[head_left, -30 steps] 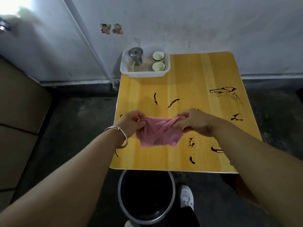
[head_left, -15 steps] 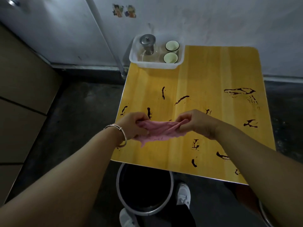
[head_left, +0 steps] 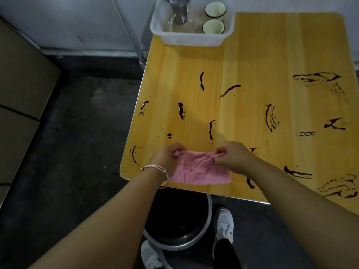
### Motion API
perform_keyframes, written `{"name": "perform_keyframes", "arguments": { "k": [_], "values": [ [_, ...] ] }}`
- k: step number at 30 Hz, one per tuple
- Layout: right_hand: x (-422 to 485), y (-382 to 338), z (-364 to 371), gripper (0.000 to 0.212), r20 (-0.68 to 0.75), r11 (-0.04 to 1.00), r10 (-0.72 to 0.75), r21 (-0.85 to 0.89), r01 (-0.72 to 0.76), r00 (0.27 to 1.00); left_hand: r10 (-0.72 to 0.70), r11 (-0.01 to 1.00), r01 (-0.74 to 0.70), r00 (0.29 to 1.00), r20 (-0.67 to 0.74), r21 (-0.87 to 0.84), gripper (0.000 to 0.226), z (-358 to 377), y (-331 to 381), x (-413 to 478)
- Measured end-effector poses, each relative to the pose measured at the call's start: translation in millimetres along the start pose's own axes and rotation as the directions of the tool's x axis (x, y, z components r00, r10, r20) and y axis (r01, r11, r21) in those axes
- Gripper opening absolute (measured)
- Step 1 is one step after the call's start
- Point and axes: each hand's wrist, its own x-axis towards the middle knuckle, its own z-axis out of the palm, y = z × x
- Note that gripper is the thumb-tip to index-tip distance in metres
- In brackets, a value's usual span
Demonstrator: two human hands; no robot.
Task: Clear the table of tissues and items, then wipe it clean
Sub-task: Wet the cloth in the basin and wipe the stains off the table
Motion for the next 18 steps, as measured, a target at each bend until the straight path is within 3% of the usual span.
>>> {"name": "perform_keyframes", "arguments": {
  "k": [2,5,7,10,13,15,18],
  "values": [
    [9,-7,12,0.018,-0.258,0.943,0.008,-0.32,-0.093,0.966,-0.038,0.996,0.047,0.992,-0.118,0.077,0.028,6,-1,8],
    [2,-19,40,0.041,-0.5,0.893,0.0,-0.389,-0.225,0.866,-0.135,0.986,0.151,0.97,-0.2,0.064,0.03,17,-4,14],
    [-5,-29,66,0.047,-0.497,0.922,0.013,-0.331,-0.203,0.868,-0.166,0.986,0.163,0.964,-0.207,-0.033,0.028,25,-15,16],
    [6,-39,101,0.063,-0.386,0.946,0.167,-0.198,-0.258,0.907,-0.14,0.985,0.113,0.964,-0.224,-0.13,0.021,32,-25,14],
    [34,-53,127,0.076,-0.384,0.929,0.298,-0.094,-0.358,0.874,-0.098,0.987,0.054,0.948,-0.302,-0.15,0.022,31,-31,10],
    [43,-56,136,0.082,-0.473,0.908,0.312,-0.105,-0.405,0.824,-0.088,0.988,0.042,0.942,-0.324,-0.148,0.022,30,-35,9],
    [48,-42,139,0.084,-0.459,0.91,0.257,-0.18,-0.373,0.85,-0.067,0.989,0.016,0.934,-0.351,-0.147,0.026,35,-43,11]
  ]
}}
